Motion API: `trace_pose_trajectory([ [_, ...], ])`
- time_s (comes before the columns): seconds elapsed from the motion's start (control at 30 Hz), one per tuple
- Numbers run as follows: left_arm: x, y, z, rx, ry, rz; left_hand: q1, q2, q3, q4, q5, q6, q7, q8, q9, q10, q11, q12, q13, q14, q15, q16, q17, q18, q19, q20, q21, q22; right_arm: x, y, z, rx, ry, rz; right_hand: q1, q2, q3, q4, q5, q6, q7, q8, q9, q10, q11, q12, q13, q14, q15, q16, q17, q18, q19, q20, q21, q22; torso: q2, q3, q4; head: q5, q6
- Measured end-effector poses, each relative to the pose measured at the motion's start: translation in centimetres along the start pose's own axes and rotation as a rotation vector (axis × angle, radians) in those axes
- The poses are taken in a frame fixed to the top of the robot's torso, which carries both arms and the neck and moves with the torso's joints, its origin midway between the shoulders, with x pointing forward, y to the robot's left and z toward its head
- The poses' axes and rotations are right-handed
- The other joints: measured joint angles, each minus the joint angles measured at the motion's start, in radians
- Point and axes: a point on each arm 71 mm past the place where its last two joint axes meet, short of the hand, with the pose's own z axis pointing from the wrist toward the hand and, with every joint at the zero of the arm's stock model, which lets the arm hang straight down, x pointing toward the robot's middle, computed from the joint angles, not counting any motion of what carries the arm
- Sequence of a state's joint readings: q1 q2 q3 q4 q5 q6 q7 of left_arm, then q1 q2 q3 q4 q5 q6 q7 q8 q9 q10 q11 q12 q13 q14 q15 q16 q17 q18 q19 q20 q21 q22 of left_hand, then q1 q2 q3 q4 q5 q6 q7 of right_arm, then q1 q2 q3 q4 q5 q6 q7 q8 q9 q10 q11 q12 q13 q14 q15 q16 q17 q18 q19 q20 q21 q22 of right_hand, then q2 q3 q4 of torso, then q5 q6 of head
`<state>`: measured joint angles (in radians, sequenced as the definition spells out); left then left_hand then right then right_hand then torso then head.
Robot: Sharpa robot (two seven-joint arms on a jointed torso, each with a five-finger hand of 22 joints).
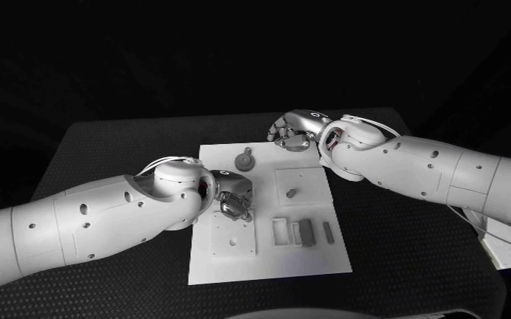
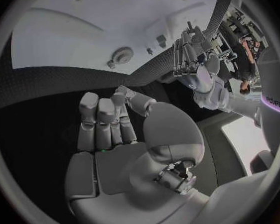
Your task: Assemble the parts on the task board
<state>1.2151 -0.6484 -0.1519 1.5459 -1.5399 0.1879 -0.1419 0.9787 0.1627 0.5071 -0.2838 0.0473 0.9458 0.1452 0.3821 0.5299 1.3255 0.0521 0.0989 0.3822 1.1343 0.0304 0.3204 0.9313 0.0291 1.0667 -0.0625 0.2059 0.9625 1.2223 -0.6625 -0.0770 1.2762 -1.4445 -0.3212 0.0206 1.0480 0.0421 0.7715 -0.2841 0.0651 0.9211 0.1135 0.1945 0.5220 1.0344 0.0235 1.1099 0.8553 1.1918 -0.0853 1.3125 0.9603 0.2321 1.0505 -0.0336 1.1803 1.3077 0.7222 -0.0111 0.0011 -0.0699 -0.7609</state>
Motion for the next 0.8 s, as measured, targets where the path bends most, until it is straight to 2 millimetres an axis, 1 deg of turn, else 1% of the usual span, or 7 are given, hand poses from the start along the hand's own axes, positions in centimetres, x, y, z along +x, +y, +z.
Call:
trace_pose_trajectory([
  [0.2, 0.0, -0.1, 0.3, -0.015, 0.022, 0.038, -0.001, -0.001, 0.002, -0.002, 0.0, 0.0, 0.0, -0.004, 0.0, 0.0, 0.0, 0.0, 0.0, 0.0, 0.0, 0.0, 0.0, 0.0, 0.0, 0.0, 0.0, 0.0, -0.1, 0.2, 0.3, -0.005, -0.001, 0.001, 0.0, 0.0, 0.0, 0.0, 0.0, 0.0, 0.0, 0.0, 0.0, 0.0, 0.0, 0.0, 0.0, 0.0, 0.0, 0.0, 0.0, 0.0, 0.0, 0.0, 0.0, 0.0, 0.0, -0.0003, 0.0011, 0.0, -0.007],
  [0.43, 0.3, -0.4, 0.3, -0.017, 0.029, 0.078, -0.003, -0.003, 0.002, -0.002, 0.0, 0.0, 0.0, 0.001, 0.0, 0.0, 0.0, 0.0, 0.001, 0.0, 0.0, 0.0, 0.001, 0.0, 0.0, 0.0, 0.0, 0.001, -0.1, 0.2, 0.3, -0.004, 0.0, 0.002, 0.0, 0.0, 0.0, 0.0, 0.0, 0.0, 0.0, 0.0, 0.0, 0.0, 0.0, 0.0, 0.0, 0.0, 0.0, 0.0, 0.0, 0.0, 0.0, 0.0, 0.0, 0.0, 0.0, -0.0009, 0.0011, 0.0, -0.01],
  [0.53, 0.6, -0.5, 0.2, -0.013, 0.029, 0.102, -0.001, -0.009, 0.002, -0.002, 0.0, 0.0, 0.0, 0.001, 0.001, 0.0, 0.0, 0.0, 0.001, 0.0, 0.0, 0.0, 0.001, 0.0, 0.0, 0.0, 0.0, 0.001, -0.1, 0.1, 0.2, -0.003, 0.0, 0.002, 0.0, 0.0, 0.0, 0.0, 0.0, -0.001, -0.001, 0.0, -0.001, 0.0, 0.0, 0.0, 0.0, 0.0, 0.0, 0.0, 0.0, 0.0, 0.0, 0.0, 0.0, 0.0, 0.0, -0.0008, 0.0011, -0.001, -0.011],
  [0.7, 0.8, -0.9, 0.1, 0.01, 0.008, 0.158, 0.0, -0.009, 0.002, -0.002, 0.0, 0.0, 0.0, 0.0, 0.003, 0.0, 0.0, 0.0, 0.002, 0.0, 0.0, 0.0, 0.002, 0.0, 0.0, 0.0, 0.0, 0.002, -0.1, 0.2, 0.2, -0.004, 0.001, 0.003, 0.0, 0.0, 0.0, 0.0, 0.0, -0.001, -0.001, 0.0, -0.001, 0.0, 0.0, 0.0, 0.0, 0.0, 0.0, 0.0, 0.0, 0.0, 0.0, 0.0, 0.0, 0.0, 0.0, -0.0009, 0.0012, -0.003, -0.013],
  [0.8, 0.7, -1.2, 0.1, 0.027, -0.011, 0.199, 0.004, -0.014, 0.002, -0.002, 0.0, 0.0, 0.0, 0.0, 0.004, 0.0, 0.0, 0.0, 0.003, 0.0, 0.0, -0.004, 0.003, 0.0, 0.0, 0.0, 0.0, 0.003, -0.1, 0.1, 0.2, -0.003, 0.002, 0.002, 0.0, 0.0, 0.0, 0.0, 0.0, -0.001, -0.001, 0.0, -0.001, 0.0, 0.0, 0.0, 0.0, 0.0, 0.0, 0.0, 0.0, 0.0, 0.0, 0.0, 0.0, 0.0, 0.0, -0.0009, 0.0012, -0.004, -0.015],
])
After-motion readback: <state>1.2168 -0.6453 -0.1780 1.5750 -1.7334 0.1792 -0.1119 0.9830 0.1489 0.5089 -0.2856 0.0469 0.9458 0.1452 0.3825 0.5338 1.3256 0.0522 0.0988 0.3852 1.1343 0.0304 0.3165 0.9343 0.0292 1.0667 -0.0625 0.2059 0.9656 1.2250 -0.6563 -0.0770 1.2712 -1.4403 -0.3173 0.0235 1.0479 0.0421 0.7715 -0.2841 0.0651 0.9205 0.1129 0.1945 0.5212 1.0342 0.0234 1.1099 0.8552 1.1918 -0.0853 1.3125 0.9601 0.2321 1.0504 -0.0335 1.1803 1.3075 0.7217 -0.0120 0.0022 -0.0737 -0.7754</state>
